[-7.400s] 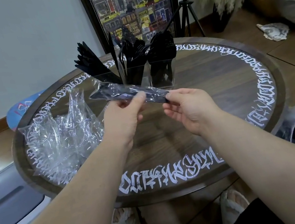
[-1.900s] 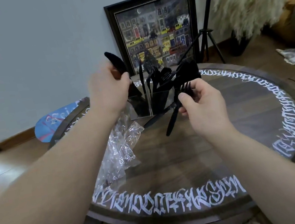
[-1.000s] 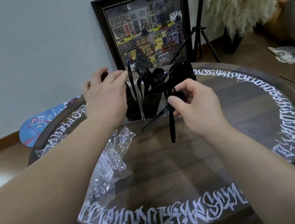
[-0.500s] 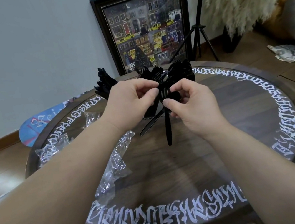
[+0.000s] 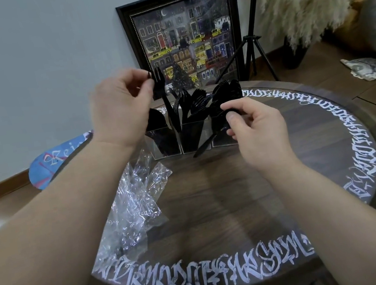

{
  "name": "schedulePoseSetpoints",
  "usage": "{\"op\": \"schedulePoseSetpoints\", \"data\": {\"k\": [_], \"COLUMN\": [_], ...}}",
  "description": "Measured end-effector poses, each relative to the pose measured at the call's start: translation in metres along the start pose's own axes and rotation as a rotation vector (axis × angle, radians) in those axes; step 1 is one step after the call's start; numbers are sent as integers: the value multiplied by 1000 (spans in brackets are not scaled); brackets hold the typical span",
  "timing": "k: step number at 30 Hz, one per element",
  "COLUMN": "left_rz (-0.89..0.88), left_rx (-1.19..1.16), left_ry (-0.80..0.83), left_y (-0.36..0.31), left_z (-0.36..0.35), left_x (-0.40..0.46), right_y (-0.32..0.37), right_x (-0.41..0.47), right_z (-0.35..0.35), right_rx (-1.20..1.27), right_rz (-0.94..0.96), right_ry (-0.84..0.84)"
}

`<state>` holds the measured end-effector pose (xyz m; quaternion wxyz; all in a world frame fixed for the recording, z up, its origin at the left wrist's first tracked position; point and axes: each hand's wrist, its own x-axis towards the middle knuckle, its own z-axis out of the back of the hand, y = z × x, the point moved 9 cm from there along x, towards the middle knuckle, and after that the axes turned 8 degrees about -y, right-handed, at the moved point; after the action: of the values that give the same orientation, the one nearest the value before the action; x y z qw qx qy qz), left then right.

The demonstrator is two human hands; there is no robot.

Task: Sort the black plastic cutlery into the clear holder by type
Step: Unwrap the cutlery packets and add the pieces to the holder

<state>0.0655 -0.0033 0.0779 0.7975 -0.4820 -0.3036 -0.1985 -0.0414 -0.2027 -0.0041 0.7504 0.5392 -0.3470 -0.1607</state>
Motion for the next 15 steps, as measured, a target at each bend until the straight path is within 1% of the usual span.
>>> {"op": "schedulePoseSetpoints", "data": {"k": [3, 10, 15], "left_rz": [-18, -29, -85], "left_rx": [61, 89, 119], "left_ry": [-30, 17, -49], "left_y": [0, 4, -4], "left_z": [-1, -26, -18], "left_x": [8, 3, 14], "right_y": [1, -7, -12], "right_x": [1, 3, 6], "right_z": [2, 5, 7], "right_rx": [-33, -41, -44], "right_rz": [30, 12, -2], "right_ry": [-7, -7, -11]}}
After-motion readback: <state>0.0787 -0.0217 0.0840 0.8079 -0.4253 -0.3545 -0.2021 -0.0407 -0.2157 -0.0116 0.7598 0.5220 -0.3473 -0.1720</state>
